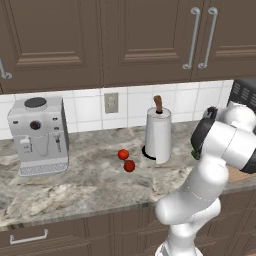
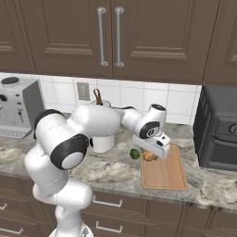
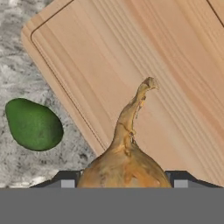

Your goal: Place the avocado, onion, tomato, and bell pepper on the cutting board.

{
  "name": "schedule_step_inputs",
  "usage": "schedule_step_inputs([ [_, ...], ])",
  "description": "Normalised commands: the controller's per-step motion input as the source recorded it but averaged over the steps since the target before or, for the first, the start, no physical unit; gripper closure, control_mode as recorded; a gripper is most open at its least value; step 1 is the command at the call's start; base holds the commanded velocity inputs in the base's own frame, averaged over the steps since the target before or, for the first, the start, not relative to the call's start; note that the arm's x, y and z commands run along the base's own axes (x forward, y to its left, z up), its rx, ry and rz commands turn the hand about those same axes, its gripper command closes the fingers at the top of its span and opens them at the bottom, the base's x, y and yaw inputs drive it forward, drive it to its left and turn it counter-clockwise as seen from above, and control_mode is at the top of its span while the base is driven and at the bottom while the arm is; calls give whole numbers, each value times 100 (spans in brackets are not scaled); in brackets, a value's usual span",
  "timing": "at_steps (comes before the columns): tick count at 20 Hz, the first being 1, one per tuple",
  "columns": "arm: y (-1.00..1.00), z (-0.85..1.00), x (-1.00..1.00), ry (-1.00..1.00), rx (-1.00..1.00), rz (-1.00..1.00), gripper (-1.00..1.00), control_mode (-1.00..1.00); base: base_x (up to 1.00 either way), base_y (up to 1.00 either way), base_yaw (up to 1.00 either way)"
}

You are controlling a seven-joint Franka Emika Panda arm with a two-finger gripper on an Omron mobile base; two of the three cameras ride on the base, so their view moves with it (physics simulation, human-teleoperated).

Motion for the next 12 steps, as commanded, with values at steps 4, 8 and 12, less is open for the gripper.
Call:
schedule_step_inputs([
  [4, -7, -42, 36, -1, 0, 0, 100, -100, 0, 0, 0],
  [8, -17, -30, 4, -11, 0, 0, 100, -100, 0, 0, 0],
  [12, -10, -21, 1, -9, -1, 0, 100, -100, 0, 0, 0],
])
